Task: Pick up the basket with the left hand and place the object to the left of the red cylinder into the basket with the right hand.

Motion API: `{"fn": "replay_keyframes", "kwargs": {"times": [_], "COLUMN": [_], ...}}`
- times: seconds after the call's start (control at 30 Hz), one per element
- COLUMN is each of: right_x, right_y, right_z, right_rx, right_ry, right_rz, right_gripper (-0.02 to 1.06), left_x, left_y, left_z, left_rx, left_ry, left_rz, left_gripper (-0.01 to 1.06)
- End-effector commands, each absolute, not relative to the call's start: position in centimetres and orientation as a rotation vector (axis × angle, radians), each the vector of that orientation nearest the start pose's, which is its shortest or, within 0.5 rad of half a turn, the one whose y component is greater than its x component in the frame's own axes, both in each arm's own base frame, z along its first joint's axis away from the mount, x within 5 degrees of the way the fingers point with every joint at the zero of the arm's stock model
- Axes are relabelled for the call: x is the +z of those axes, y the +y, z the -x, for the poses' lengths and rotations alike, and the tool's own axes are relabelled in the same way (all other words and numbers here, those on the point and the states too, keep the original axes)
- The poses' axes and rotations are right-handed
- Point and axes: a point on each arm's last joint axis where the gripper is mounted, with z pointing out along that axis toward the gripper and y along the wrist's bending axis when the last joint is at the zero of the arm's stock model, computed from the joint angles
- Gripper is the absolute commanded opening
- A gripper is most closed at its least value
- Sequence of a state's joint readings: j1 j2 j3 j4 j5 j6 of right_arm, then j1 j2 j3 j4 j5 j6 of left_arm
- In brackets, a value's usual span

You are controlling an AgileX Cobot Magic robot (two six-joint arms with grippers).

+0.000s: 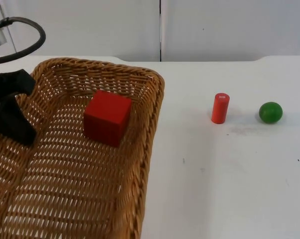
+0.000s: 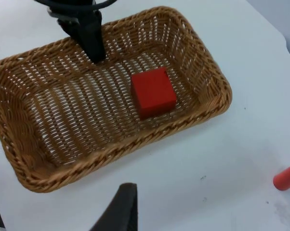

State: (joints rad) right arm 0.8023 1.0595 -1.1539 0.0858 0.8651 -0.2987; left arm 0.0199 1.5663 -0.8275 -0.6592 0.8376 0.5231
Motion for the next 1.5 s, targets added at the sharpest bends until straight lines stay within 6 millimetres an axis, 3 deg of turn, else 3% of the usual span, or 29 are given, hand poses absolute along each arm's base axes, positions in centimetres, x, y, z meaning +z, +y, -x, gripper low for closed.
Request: {"fn": "replay_keyframes", "kwargs": {"times": [0.0, 0.5, 0.9, 1.13, 1.47], "right_x": [39.9, 39.5, 39.7, 39.7, 39.7], "right_y": [15.2, 15.2, 15.3, 15.2, 15.2], "right_z": [-14.0, -14.0, -14.2, -14.3, -14.3], "right_rx": [0.371, 0.375, 0.359, 0.348, 0.346], "right_ry": [1.956, 1.979, 1.947, 1.943, 1.941], "right_rz": [1.158, 1.149, 1.139, 1.14, 1.139], "right_gripper": [0.95, 0.95, 0.95, 0.95, 0.95], "left_x": [19.1, 15.5, 11.2, 9.8, 9.6], "left_y": [-3.6, -2.6, -0.5, -0.1, -0.1], "left_z": [-27.3, -32.2, -36.1, -36.9, -36.9], "left_rx": [-0.69, -0.736, -0.753, -0.742, -0.741], "left_ry": [2.825, 2.843, 2.894, 2.899, 2.898], "left_rz": [-0.063, -0.026, 0.037, 0.058, 0.076], "left_gripper": [0.0, 0.0, 0.0, 0.0, 0.0]}}
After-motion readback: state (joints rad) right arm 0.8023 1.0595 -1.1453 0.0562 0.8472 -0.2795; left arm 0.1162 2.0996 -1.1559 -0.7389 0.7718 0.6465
